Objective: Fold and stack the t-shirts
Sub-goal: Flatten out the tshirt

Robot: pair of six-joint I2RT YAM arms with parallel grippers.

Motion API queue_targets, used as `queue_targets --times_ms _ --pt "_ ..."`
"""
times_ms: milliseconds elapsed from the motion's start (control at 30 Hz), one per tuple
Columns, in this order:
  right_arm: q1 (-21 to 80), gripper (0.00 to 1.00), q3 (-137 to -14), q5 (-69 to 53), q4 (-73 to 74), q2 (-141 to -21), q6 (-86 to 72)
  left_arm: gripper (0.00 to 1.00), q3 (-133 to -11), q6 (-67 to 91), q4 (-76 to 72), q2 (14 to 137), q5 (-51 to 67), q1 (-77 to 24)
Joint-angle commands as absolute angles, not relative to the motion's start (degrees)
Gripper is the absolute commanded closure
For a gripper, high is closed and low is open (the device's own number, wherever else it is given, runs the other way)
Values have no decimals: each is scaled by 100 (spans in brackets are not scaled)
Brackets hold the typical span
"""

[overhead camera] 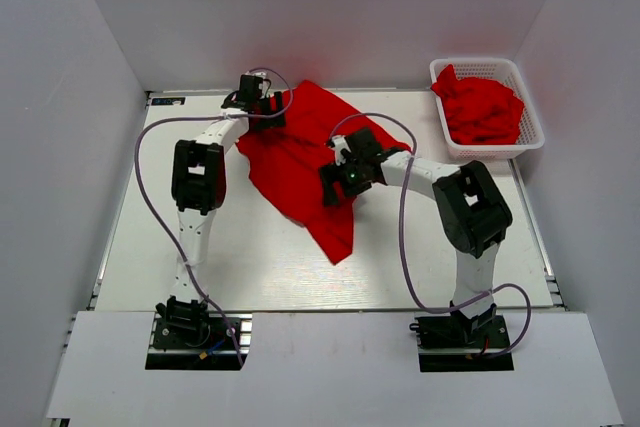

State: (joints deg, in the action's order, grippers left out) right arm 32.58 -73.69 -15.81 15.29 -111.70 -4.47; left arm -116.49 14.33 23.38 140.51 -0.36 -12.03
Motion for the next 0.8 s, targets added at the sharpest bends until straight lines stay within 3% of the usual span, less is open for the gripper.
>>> queue_targets --times_ms 0,300,433,567,767 --pt "3393 10 -7488 -1732 2180 -11233 -588 0 -11944 1257 2839 14265 299 -1160" --pt "3296 10 -9305 -469 3137 -10978 -991 0 -12279 563 3225 13124 -61 -1212" --pt "3025 10 -9020 -150 3313 -10601 -1510 0 -10946 396 3357 11930 -89 -1441" --pt "2646 10 -8421 165 3331 -9978 -1889 0 -8857 632 3025 10523 -149 -1879" --pt "1953 10 -8025 738 3551 -9537 -2215 0 -8166 633 3515 9782 -196 -3231"
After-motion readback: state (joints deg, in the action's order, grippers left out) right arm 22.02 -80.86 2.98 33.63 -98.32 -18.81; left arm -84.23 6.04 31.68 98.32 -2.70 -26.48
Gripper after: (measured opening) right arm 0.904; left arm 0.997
